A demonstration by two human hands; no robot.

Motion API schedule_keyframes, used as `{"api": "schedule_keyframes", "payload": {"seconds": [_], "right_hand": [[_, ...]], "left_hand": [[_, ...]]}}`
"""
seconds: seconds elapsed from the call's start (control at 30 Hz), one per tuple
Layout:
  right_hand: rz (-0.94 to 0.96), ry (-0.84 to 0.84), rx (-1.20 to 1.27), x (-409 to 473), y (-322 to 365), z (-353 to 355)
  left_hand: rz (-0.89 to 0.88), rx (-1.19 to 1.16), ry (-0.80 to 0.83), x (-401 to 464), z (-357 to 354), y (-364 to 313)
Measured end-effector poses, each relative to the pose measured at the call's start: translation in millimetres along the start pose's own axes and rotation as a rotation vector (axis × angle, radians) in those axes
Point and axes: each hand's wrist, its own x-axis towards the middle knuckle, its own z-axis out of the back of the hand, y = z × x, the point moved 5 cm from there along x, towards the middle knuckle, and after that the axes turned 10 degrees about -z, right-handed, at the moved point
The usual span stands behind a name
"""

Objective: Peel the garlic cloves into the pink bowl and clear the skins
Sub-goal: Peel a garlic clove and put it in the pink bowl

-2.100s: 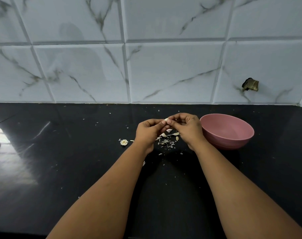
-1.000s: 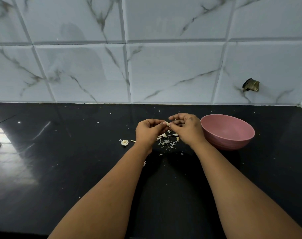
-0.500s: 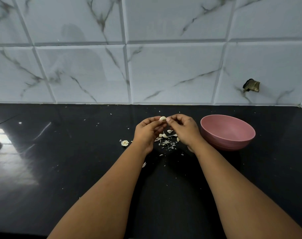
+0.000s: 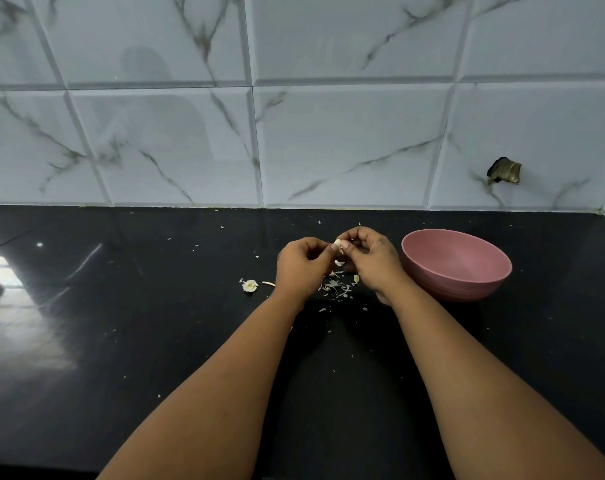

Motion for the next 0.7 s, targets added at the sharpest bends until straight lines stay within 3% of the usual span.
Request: {"api": "schedule_keyframes", "payload": {"seconds": [0.13, 0.3, 0.7], "right_hand": [[0.028, 0.028, 0.001, -1.3, 1.4, -1.7], [0.118, -0.037, -0.203, -2.5, 5.3, 3.2], [0.121, 0.000, -0.175, -7.4, 9.2, 2.0]], "left_hand": [[-0.080, 0.072, -0.032, 1.4, 3.2, -6.6], [-0.157, 0.220, 0.026, 0.6, 4.8, -14.0], [-0.203, 0.344, 0.039, 0.6, 8.7, -22.0]]}}
